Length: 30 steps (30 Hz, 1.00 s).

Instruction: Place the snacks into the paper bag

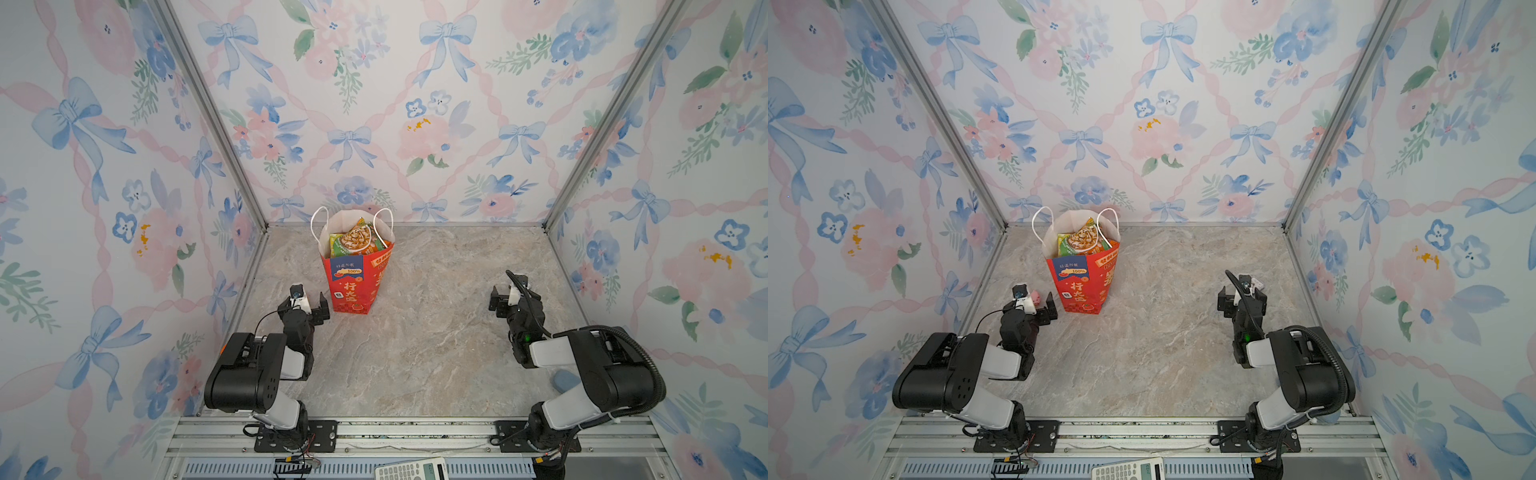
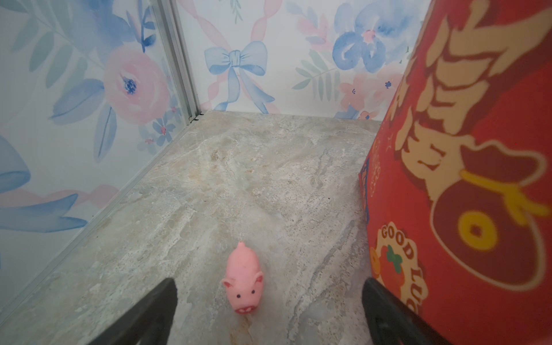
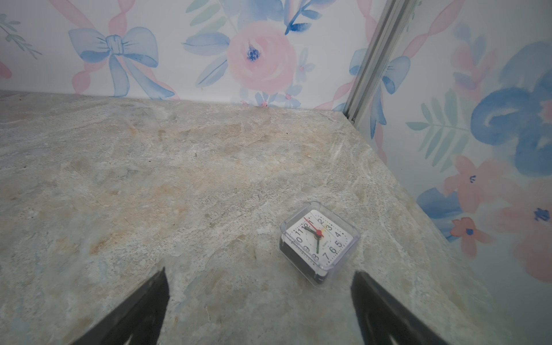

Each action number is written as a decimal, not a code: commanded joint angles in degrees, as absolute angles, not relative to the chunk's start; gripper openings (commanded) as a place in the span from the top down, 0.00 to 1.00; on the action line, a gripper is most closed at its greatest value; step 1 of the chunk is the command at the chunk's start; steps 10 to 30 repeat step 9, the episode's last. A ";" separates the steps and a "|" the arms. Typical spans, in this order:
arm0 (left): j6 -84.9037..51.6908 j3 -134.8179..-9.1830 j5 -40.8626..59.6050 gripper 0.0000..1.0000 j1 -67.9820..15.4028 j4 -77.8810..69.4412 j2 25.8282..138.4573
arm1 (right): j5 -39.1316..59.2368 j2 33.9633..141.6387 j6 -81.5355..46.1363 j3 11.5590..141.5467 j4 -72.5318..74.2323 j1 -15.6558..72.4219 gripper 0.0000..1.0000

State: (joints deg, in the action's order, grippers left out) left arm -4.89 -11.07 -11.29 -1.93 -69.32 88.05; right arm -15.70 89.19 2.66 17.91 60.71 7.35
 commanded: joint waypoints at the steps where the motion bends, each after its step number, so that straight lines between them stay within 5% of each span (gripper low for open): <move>1: -4.31 -12.51 -12.07 0.02 -1.82 -69.23 88.33 | -15.77 89.66 3.47 17.17 63.51 7.84 0.03; 5: -4.05 -12.92 -13.88 0.02 -2.48 -68.57 88.42 | -9.27 89.92 5.71 14.86 67.80 7.82 0.03; 30: -3.52 -13.49 -14.68 0.02 -3.19 -67.72 88.68 | -10.18 89.67 5.14 16.09 65.30 7.51 0.03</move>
